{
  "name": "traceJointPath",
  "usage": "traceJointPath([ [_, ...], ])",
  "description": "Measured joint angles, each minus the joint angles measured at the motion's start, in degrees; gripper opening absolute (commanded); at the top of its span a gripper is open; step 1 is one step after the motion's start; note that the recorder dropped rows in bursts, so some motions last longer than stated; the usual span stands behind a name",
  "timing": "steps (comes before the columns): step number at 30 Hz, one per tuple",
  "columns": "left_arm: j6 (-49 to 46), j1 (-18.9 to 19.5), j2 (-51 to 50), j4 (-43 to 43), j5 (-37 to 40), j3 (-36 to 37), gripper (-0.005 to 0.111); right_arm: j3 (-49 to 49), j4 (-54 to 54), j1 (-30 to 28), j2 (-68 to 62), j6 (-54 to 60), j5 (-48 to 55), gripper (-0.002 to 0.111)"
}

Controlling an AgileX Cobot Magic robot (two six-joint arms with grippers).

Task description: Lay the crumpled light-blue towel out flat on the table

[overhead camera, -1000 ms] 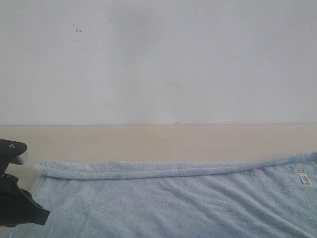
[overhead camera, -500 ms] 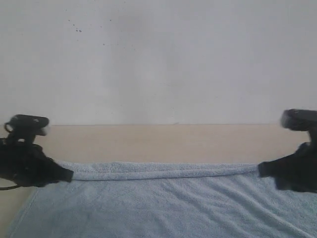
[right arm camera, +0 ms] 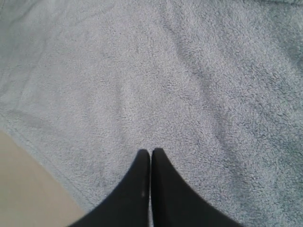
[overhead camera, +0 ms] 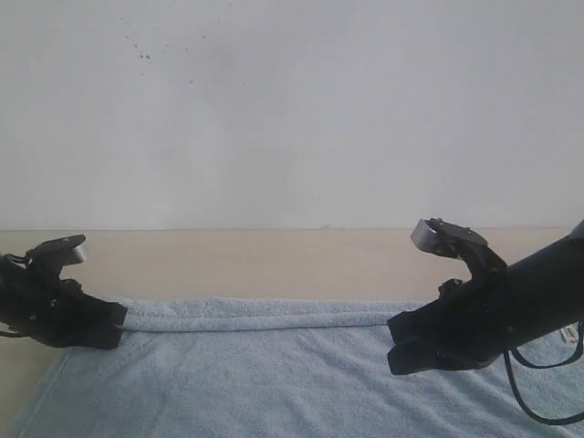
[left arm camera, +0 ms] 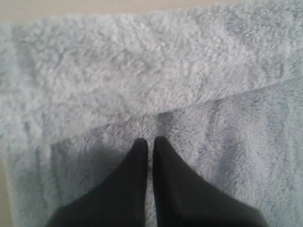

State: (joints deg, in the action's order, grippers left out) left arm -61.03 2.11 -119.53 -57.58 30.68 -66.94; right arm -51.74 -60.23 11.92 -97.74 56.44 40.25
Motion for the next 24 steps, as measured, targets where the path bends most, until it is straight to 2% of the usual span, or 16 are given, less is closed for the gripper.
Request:
traceJointPath([
  [5, -14.49, 0.00, -0.66, -13.93, -1.28, -0.09, 0.004, 0.00, -0.22, 0.00, -0.13, 0.38, 0.56, 0.000],
  [8, -19.63, 0.00, -1.64, -19.18, -4.51, -0.84, 0.004, -0.03, -0.26, 0.00, -0.16, 0.38, 0.91, 0.000],
  [15, -22.19, 0.00, -3.97, -21.35, -6.78, -5.74, 0.004, -0.03, -0.26, 0.00, -0.16, 0.38, 2.39, 0.000],
  [17, -22.48, 0.24, -3.97, -21.66, -3.49, -6.76, 0.004, -0.03, -0.26, 0.00, -0.16, 0.38, 2.47, 0.000],
  [20, -23.79, 0.77, -3.64, -20.97, 6.35, -8.02, 0.004, -0.03, -0.26, 0.00, -0.16, 0.38, 2.47, 0.000],
  [24, -20.14, 1.31, -2.55, -11.64, 15.69, -8.29, 0.004, -0.03, -0.26, 0.00, -0.16, 0.38, 2.47, 0.000],
])
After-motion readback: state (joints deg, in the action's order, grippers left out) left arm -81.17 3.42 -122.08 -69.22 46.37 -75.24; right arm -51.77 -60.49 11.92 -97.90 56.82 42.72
